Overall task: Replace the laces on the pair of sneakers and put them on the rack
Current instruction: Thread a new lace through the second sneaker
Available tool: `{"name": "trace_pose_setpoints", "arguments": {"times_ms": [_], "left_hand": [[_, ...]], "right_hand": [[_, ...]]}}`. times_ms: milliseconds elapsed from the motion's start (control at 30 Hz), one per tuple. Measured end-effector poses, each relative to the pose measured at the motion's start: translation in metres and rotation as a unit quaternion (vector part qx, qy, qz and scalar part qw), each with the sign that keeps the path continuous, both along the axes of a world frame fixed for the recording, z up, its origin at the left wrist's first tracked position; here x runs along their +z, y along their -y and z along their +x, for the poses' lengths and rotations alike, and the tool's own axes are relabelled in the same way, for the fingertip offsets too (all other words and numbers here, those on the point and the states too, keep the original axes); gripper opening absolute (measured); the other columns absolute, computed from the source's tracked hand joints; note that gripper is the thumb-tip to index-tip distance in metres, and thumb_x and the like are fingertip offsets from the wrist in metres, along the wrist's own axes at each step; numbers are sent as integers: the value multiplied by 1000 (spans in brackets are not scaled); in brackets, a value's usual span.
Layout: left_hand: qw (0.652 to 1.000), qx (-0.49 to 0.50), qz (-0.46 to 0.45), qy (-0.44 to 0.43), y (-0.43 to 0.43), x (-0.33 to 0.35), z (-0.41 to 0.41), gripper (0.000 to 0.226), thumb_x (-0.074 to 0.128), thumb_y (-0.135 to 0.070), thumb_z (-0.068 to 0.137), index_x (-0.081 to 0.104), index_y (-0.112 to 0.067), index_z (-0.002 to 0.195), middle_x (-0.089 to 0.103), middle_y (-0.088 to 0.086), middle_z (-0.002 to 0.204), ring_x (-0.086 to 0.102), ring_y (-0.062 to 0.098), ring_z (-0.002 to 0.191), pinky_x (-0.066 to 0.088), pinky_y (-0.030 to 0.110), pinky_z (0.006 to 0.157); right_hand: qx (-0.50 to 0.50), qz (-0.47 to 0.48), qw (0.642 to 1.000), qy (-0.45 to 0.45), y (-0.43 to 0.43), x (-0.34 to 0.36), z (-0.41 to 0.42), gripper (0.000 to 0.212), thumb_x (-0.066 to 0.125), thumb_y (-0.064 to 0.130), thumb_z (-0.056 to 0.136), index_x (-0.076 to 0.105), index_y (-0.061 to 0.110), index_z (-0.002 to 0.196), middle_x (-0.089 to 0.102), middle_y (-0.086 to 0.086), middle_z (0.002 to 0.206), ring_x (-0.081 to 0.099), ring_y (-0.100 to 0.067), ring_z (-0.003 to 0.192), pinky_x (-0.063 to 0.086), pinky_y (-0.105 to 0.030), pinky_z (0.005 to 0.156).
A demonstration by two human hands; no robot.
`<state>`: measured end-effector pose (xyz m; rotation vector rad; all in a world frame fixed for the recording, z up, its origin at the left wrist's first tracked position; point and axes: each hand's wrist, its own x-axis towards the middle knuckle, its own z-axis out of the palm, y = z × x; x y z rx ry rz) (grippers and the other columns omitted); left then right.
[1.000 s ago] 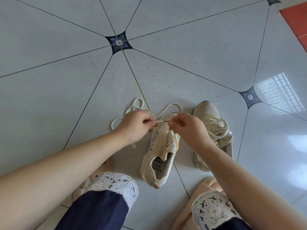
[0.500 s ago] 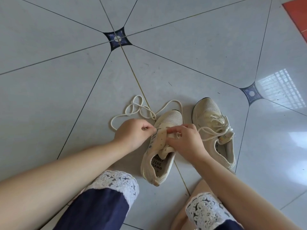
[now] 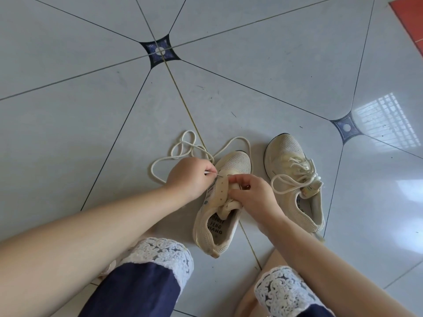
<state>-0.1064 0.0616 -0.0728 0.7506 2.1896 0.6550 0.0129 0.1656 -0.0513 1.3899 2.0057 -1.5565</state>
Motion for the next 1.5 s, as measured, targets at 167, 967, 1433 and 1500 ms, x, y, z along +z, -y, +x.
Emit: {"name": "trace_pose_setpoints", "arguments": {"times_ms": [167,967,1433,1500], "left_hand": [[998,-53,6,-39,-3,3,-2,20,52,-20,88,71,-18,84,69,-3,85,61,15,81,47,32,68],[967,-227,31,-107,-7,0,-17,26,46,-17,89,72,-16,86,60,-1,79,54,17,78,40,28,60],[989,-138,48,-36,-7,-4,-7,22,50,-8,86,72,-9,87,65,6,85,56,21,86,47,37,75],[988,-141,47,-35,-9,-4,-8,22,50,-6,85,72,-8,85,63,4,82,55,22,84,47,37,74]], "right_hand": [[-7,-2,1000,-5,0,0,0,26,67,9,73,70,26,93,57,-10,106,58,-19,91,52,-29,77],[-96,-72,991,-60,4,4,2,32,64,0,75,71,31,78,68,4,76,64,-4,66,54,-22,65],[-37,136,990,-31,11,-15,-2,9,70,22,79,65,30,78,56,9,86,53,-1,77,40,-13,71],[-41,141,988,-44,11,-15,-2,11,70,21,80,64,30,78,55,10,85,53,1,76,38,-11,70]]}}
